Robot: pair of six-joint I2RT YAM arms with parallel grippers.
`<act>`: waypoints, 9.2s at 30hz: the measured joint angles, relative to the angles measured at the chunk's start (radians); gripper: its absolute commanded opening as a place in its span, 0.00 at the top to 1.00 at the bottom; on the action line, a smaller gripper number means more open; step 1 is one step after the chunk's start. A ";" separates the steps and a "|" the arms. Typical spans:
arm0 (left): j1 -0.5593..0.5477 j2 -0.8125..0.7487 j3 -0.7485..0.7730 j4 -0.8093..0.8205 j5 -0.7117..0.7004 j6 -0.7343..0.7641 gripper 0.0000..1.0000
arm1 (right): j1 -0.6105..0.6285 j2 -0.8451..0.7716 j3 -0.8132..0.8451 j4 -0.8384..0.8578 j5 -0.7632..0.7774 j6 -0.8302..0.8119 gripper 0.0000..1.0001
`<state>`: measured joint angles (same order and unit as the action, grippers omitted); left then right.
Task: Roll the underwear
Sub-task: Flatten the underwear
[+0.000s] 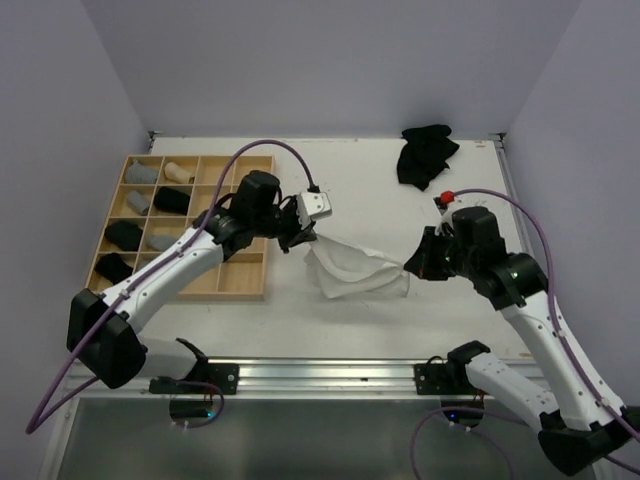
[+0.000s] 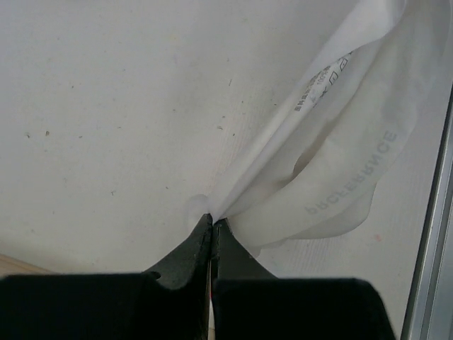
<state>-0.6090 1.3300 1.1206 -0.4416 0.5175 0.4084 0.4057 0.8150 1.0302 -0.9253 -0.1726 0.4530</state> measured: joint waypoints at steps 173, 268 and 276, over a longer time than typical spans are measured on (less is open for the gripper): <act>0.072 0.805 0.291 0.060 0.420 -0.442 0.80 | 0.072 0.894 -0.040 0.519 -0.064 0.082 0.97; 0.052 0.720 0.327 0.060 0.023 -0.311 0.55 | -0.097 1.036 0.180 0.264 0.210 -0.141 1.00; 0.052 0.721 0.327 0.061 0.014 -0.311 0.56 | -0.097 0.898 0.221 0.194 0.208 -0.142 1.00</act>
<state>-0.5568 2.0514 1.4475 -0.3805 0.5316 0.0975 0.3088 1.7134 1.2510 -0.7315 0.0349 0.3115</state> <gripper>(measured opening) 0.442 0.010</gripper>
